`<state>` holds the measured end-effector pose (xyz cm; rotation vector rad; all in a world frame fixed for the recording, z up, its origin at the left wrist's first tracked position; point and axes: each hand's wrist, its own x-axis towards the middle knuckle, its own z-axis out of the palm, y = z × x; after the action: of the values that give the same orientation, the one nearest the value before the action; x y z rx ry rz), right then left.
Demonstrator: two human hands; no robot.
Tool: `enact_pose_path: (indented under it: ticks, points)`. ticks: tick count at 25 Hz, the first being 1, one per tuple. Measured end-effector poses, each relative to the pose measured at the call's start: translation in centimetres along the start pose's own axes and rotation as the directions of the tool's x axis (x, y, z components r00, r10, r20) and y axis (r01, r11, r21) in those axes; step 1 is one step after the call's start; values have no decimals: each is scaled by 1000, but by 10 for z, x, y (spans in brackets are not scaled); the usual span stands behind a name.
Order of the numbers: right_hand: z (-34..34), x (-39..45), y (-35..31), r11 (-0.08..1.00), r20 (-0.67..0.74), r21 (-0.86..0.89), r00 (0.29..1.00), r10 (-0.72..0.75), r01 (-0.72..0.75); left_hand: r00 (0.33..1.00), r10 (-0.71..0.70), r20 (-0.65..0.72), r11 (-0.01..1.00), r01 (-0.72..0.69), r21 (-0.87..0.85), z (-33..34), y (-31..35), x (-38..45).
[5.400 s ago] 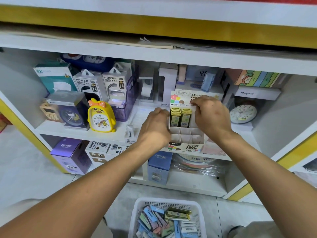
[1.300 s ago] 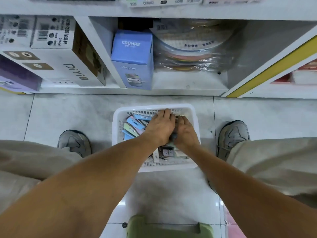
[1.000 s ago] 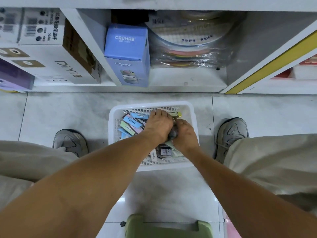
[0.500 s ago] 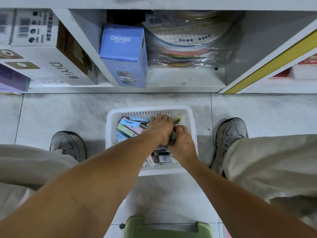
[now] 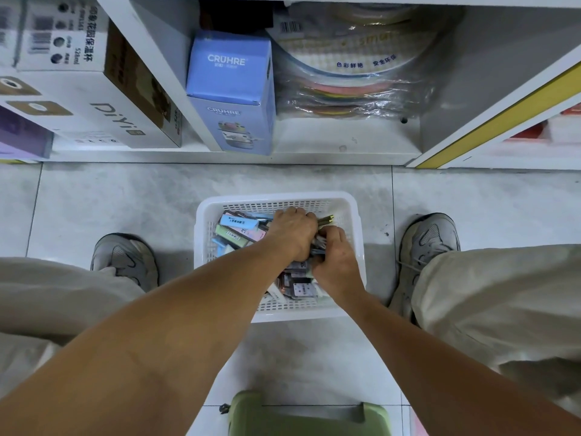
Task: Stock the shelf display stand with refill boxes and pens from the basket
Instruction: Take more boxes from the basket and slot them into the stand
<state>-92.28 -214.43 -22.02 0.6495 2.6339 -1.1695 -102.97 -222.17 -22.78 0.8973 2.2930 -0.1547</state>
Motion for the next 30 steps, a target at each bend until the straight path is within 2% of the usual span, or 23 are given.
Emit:
enact_pose_path:
  ticks: [6,10,14,20,22,25,27,30]
  points:
    - [3,-2,5,998,-73,-19,996,-53,52,989,106,-105,991,-114,-74,2,-12,-7]
    - [1,-3,1,998,-133,-48,990,-54,48,984,97,-148,990,-111,-90,-1,-15,-15]
    - [-9,2,-6,997,-75,-65,997,-36,31,987,72,-145,989,-89,-117,-1,-22,-21]
    - [-24,6,-13,994,-56,-109,998,-2,-4,976,46,-213,990,-73,-118,0,-27,-29]
    - [-27,5,-17,991,-34,-130,999,7,-11,984,30,-177,984,-60,-170,-6,-30,-32]
    - [-35,6,-23,988,28,-135,996,83,-78,998,-6,-56,940,-13,-340,-20,-33,-36]
    - [-42,7,-28,984,92,-132,987,134,-121,999,-49,17,871,51,-489,-30,-36,-42]
    - [-52,8,-36,988,196,-96,971,136,-119,994,-57,97,713,108,-693,-43,-45,-56]
